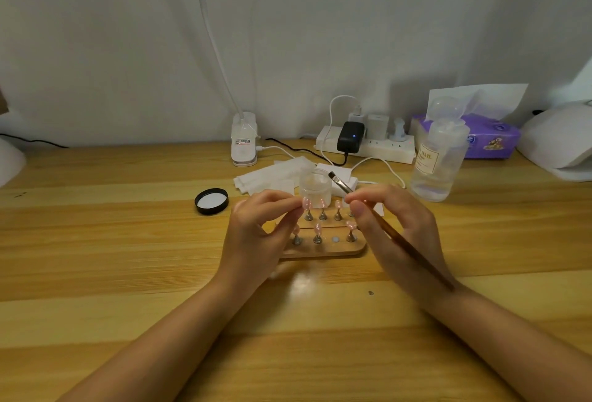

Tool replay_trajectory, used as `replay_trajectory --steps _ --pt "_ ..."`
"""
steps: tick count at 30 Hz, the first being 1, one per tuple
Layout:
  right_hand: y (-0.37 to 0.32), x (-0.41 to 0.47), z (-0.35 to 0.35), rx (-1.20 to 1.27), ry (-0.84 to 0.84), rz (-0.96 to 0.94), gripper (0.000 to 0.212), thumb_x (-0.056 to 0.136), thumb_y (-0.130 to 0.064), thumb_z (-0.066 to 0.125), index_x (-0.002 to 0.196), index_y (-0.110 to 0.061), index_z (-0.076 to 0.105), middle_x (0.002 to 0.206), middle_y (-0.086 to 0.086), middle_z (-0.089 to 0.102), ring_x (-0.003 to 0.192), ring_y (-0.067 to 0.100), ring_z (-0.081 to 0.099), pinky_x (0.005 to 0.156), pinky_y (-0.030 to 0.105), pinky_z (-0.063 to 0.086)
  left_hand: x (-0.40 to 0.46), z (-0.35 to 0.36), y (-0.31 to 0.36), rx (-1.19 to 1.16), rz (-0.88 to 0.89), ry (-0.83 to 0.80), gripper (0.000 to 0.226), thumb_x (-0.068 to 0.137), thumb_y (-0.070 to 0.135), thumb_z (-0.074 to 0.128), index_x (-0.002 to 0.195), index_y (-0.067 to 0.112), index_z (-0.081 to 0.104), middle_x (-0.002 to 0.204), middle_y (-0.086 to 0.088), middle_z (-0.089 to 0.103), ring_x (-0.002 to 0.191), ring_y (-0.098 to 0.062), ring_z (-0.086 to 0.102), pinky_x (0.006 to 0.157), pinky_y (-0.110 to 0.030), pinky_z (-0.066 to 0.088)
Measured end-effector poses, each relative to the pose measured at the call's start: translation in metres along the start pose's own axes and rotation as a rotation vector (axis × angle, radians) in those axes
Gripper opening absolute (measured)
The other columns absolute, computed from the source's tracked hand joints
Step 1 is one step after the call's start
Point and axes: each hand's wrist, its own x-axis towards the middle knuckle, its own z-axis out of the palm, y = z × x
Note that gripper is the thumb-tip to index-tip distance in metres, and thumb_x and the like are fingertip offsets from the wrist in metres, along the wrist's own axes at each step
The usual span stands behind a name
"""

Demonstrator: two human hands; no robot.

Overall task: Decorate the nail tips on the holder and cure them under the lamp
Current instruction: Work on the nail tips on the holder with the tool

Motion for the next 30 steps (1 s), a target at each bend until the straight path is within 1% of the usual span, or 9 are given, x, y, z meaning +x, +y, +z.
replay_trajectory --steps 1,3,6,10,15,20,23,26,30 --pt "0.000 -0.001 0.001 -0.003 0.021 -0.036 0.013 0.086 -0.035 0.047 0.085 -0.028 0.058 0.080 -0.016 0.059 0.079 0.002 0.054 0.077 0.034 0.043 0.000 0.000 0.000 0.011 0.005 -0.004 0.021 0.077 0.011 0.062 0.096 0.009 0.071 0.083 0.001 0.066 0.077 -0.012 0.061 0.070 -0.054 0.049" --pt "0.001 -0.002 0.003 0.000 0.055 -0.068 0.030 0.090 -0.039 0.044 0.076 -0.020 0.061 0.072 -0.009 0.060 0.075 0.003 0.052 0.077 0.029 0.040 0.000 0.001 0.000 0.036 0.008 -0.012 0.020 0.077 0.011 0.062 0.094 0.009 0.072 0.083 0.002 0.066 0.076 -0.015 0.061 0.071 -0.056 0.047" --pt "0.002 -0.006 0.008 -0.028 0.078 -0.103 0.055 0.096 -0.047 0.029 0.071 -0.013 0.064 0.072 -0.020 0.054 0.076 -0.005 0.050 0.077 0.021 0.036 -0.001 0.001 0.000 0.073 0.006 -0.020 0.017 0.077 0.012 0.063 0.091 0.011 0.073 0.082 0.002 0.065 0.077 -0.017 0.061 0.073 -0.058 0.044" --pt "0.001 -0.004 0.012 -0.022 0.082 -0.122 0.055 0.097 -0.045 0.025 0.075 -0.016 0.066 0.080 -0.033 0.047 0.081 -0.015 0.048 0.078 0.019 0.036 -0.001 0.002 0.000 0.105 0.024 -0.037 0.017 0.076 0.009 0.063 0.089 0.010 0.073 0.082 0.000 0.066 0.076 -0.019 0.061 0.073 -0.058 0.043" --pt "0.004 -0.006 0.014 -0.010 0.086 -0.128 0.058 0.097 -0.044 0.026 0.074 -0.012 0.068 0.077 -0.026 0.051 0.076 -0.004 0.052 0.078 0.026 0.038 -0.001 0.001 0.000 0.122 0.031 -0.044 0.016 0.076 0.005 0.065 0.089 0.010 0.073 0.082 0.001 0.066 0.076 -0.020 0.061 0.074 -0.057 0.043" --pt "0.005 -0.010 0.012 0.056 0.116 -0.114 0.059 0.099 -0.041 0.023 0.066 -0.015 0.065 0.065 -0.015 0.058 0.069 -0.007 0.053 0.078 0.022 0.037 -0.002 0.002 0.000 0.141 0.012 -0.041 0.019 0.075 -0.001 0.069 0.089 0.010 0.074 0.082 -0.001 0.066 0.077 -0.018 0.060 0.077 -0.053 0.043" --pt "0.005 -0.008 0.013 0.052 0.138 -0.104 0.049 0.098 -0.040 0.024 0.075 -0.020 0.063 0.070 -0.021 0.058 0.074 -0.006 0.053 0.078 0.020 0.037 -0.001 0.001 0.001 0.146 0.014 -0.044 0.017 0.076 0.004 0.066 0.090 0.011 0.073 0.082 0.000 0.066 0.078 -0.017 0.059 0.077 -0.049 0.043" --pt "0.005 -0.007 0.016 -0.004 0.099 -0.094 0.055 0.097 -0.044 0.025 0.077 -0.015 0.067 0.079 -0.029 0.052 0.078 -0.009 0.051 0.079 0.020 0.036 -0.001 0.001 0.002 0.147 0.010 -0.042 0.017 0.075 0.004 0.066 0.089 0.011 0.073 0.082 0.001 0.065 0.078 -0.017 0.059 0.077 -0.050 0.043" --pt "0.007 -0.011 0.014 0.030 0.083 -0.073 0.060 0.098 -0.044 0.022 0.068 -0.016 0.066 0.068 -0.022 0.056 0.073 -0.010 0.053 0.080 0.017 0.035 -0.001 0.002 0.002 0.154 0.003 -0.049 0.016 0.076 0.007 0.066 0.090 0.012 0.074 0.081 0.000 0.065 0.077 -0.017 0.058 0.078 -0.048 0.042"
